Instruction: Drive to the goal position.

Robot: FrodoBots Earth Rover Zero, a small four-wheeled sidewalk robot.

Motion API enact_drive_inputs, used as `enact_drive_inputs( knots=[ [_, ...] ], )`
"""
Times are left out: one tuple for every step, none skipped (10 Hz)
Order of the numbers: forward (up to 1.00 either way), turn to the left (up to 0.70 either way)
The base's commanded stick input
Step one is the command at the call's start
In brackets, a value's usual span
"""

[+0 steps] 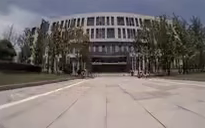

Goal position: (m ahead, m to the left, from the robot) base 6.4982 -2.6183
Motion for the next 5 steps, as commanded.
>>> enact_drive_inputs(
  knots=[
    [0.5,-0.49],
    [0.5,-0.49],
    [0.5,-0.49],
    [0.5,-0.49],
    [0.5,-0.49]
  ],
)
